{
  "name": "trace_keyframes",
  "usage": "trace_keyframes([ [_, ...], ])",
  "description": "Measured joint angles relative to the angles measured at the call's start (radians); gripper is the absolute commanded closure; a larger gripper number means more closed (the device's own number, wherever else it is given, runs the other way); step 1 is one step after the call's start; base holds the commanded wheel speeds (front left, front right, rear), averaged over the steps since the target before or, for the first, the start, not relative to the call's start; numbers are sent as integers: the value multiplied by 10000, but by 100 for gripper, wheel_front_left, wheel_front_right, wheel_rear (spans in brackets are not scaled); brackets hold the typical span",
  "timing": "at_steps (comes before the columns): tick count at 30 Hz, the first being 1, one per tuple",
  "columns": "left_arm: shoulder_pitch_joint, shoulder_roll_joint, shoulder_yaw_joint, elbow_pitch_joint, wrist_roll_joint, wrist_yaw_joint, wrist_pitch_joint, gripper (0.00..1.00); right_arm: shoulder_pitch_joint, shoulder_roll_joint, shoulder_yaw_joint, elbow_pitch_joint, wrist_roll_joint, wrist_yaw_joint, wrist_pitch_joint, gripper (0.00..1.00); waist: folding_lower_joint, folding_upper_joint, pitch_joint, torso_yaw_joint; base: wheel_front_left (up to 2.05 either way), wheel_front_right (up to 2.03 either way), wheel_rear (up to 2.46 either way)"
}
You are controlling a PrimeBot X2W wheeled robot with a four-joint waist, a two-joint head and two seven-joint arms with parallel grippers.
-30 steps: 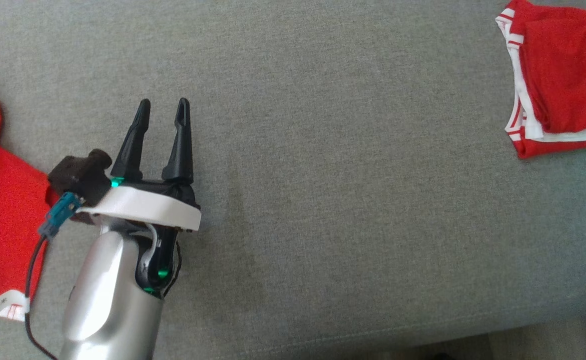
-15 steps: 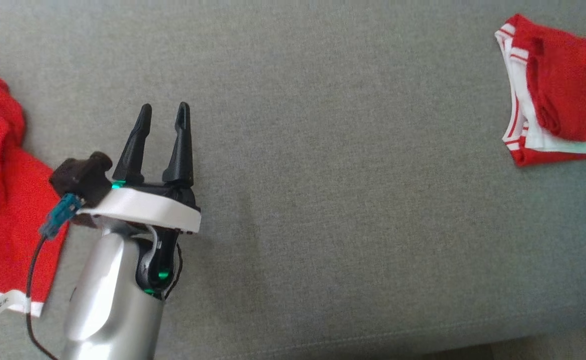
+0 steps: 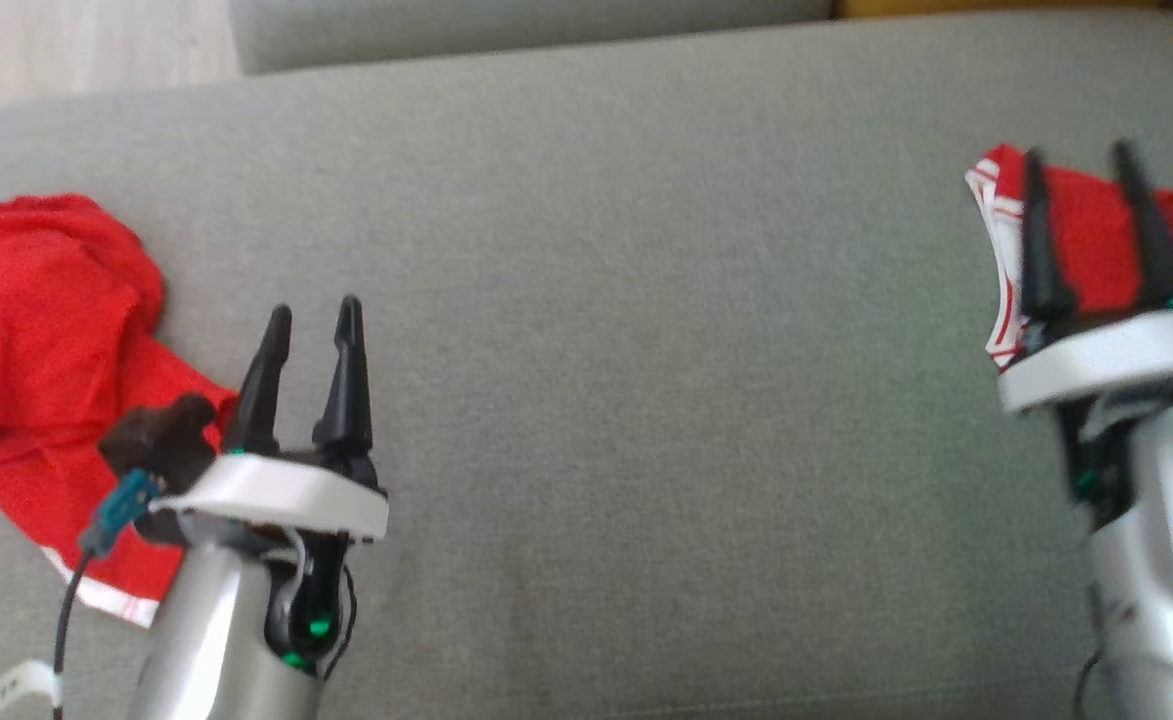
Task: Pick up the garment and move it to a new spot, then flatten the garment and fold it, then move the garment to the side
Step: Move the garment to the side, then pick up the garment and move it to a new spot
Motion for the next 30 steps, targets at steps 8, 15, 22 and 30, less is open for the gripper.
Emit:
trace_keyframes([
  [8,977,8,-153,-29,-201,8,0,0,1663,1325,46,-336,-420,0,-723,0,0,0,-822,358,0,0,0],
  [15,1559,12,-309,-75,-431,188,2,0,2754,1628,-92,-575,-692,0,-966,0,0,0,-1158,582,0,0,0],
  [22,1698,15,-318,-75,-527,270,2,0,3166,1655,-105,-915,-313,0,-968,0,0,0,-1267,620,0,0,0],
  [30,1698,15,-322,-100,-502,272,2,0,3238,1662,-59,-974,-75,0,-968,0,0,0,-1233,606,0,0,0],
])
